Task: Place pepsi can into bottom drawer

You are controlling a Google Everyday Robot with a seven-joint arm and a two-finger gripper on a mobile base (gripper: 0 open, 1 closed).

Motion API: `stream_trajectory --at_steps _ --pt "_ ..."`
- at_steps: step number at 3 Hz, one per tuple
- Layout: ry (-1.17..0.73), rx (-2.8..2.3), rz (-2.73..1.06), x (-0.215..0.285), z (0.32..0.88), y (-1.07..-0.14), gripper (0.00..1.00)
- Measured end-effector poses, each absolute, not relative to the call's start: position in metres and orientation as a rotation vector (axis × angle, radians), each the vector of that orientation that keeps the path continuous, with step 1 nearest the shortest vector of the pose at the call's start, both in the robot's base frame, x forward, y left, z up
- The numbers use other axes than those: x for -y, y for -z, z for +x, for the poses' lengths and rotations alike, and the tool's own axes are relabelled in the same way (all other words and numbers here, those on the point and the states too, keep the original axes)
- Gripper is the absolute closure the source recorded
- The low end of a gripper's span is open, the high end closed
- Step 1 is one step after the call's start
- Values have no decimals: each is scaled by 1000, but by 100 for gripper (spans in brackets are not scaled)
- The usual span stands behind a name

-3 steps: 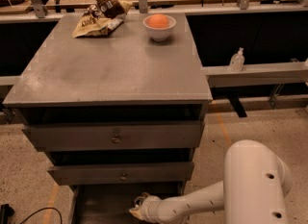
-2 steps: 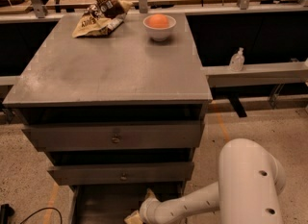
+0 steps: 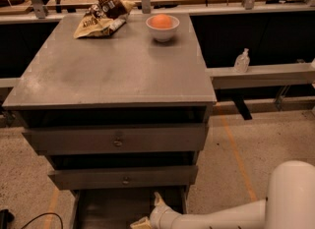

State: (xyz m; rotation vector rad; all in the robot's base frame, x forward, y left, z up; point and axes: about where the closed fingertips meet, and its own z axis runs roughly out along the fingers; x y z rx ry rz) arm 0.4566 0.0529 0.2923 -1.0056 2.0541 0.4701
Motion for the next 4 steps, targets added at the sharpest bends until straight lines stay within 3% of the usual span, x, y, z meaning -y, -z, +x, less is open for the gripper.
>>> stream_trajectory --at_steps 2,3,4 --pt "-420 -1955 -1002 -10 445 -369 64" --pt "-417 -1958 -997 -8 444 -371 95" --pt "-364 -2008 -921 20 428 -393 100"
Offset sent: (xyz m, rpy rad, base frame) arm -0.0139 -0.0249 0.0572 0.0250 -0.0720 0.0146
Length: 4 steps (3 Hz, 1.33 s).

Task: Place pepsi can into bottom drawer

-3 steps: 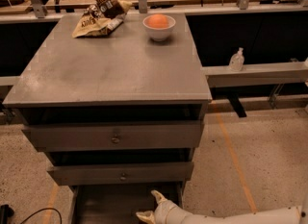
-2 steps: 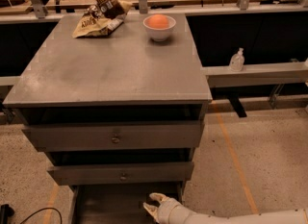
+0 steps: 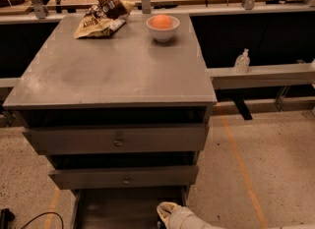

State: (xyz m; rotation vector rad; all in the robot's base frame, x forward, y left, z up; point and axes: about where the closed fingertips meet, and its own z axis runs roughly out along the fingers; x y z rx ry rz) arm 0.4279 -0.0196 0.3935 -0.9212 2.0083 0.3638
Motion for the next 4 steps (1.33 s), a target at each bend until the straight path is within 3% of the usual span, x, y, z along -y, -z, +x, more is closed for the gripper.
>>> stream_trajectory --at_steps 2,4 --pt "-70 -1918 -935 33 382 -506 100" --pt "20 -1905 -904 49 374 -538 100"
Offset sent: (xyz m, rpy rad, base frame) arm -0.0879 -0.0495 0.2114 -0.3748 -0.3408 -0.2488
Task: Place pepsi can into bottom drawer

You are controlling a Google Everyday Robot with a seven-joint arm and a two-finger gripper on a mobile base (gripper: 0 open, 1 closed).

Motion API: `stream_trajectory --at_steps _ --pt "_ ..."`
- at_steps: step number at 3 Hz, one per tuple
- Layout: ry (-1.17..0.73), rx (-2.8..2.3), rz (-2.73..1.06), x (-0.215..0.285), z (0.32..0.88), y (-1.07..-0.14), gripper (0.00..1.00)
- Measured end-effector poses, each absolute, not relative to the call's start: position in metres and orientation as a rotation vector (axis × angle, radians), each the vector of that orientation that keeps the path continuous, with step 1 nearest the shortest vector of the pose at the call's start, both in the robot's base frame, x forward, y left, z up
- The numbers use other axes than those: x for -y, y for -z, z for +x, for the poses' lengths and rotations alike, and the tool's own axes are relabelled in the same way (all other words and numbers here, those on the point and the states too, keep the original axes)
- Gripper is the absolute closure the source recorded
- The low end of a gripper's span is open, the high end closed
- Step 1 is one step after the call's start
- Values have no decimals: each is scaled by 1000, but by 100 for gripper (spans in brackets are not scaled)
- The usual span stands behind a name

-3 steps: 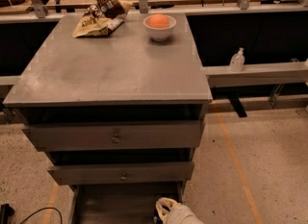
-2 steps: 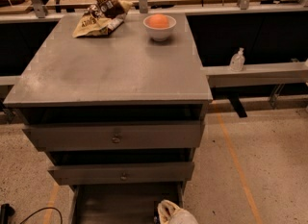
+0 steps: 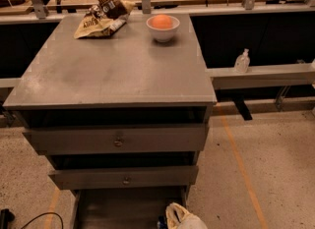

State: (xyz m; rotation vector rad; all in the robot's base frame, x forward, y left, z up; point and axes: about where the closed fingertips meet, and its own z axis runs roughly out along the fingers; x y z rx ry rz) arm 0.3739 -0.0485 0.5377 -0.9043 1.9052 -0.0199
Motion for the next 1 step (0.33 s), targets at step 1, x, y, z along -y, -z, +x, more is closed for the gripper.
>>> stream_trajectory --at_steps 1 --pt "20 -1906 -904 49 373 -538 84"
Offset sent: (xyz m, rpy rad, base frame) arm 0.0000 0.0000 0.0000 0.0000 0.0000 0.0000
